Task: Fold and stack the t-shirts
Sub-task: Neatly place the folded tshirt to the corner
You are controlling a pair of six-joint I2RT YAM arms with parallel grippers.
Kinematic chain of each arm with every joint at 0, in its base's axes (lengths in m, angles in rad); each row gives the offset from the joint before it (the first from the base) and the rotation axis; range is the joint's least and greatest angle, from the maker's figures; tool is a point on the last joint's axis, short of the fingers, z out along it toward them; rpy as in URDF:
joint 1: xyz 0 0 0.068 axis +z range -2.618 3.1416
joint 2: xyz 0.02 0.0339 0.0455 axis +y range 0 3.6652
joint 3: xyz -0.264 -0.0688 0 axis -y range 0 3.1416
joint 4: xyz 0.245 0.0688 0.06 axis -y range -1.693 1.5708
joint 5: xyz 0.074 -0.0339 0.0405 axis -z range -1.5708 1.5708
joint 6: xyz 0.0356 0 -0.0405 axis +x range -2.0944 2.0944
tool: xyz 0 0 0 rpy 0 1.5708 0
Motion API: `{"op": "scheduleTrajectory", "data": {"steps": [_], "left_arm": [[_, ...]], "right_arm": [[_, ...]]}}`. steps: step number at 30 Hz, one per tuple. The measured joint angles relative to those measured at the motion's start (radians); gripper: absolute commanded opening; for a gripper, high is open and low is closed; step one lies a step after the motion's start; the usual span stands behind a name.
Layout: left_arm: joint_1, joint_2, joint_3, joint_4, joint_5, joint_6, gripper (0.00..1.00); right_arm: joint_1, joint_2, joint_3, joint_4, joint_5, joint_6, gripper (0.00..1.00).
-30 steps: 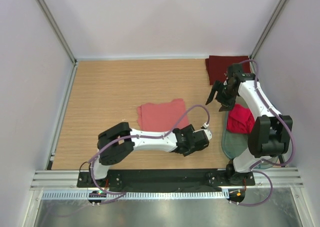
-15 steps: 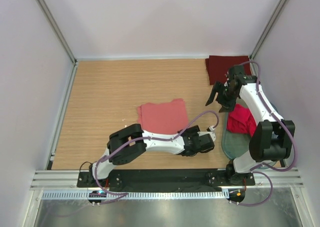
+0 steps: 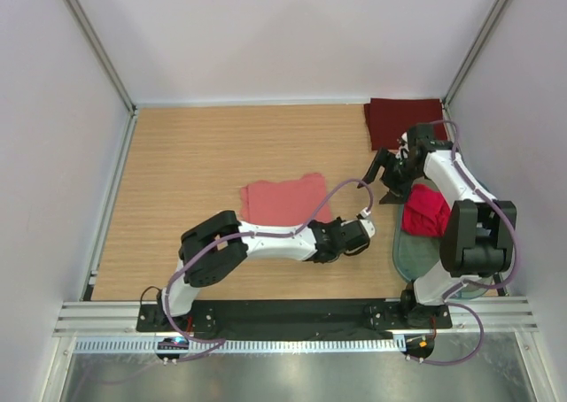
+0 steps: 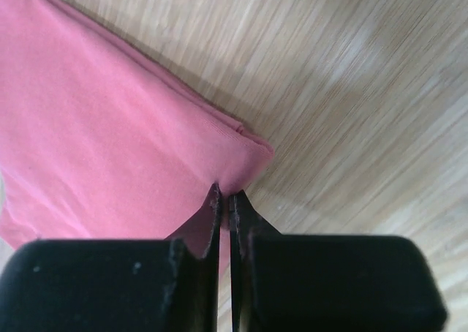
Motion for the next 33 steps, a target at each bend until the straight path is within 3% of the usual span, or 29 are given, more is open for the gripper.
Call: {"op": "scheduleTrajectory", "data": {"steps": [10,21,27,33], "left_arm": [[0.069,-0.216,-0.063,-0.016,0.105,-0.037,0.00],[0.105,-0.245,-0.063,-0.032,0.155,-0.038,0.00],[0.112,-0.245,-0.063,-0.036,0.159,-0.038,0.00],[0.124,-0.245,-0.055,-0.047,0.165,-0.038,0.00]], "right_arm": [[0.010,0.159,-0.072,0.221,-0.277,0.106,0.88],[0.136,0.284,-0.097,0.467,-0.434,0.227,0.87],[0.164,0.379,-0.096,0.499,-0.468,0.245,0.83],[0.185,0.426,-0.051,0.504,-0.484,0.239,0.71]]}}
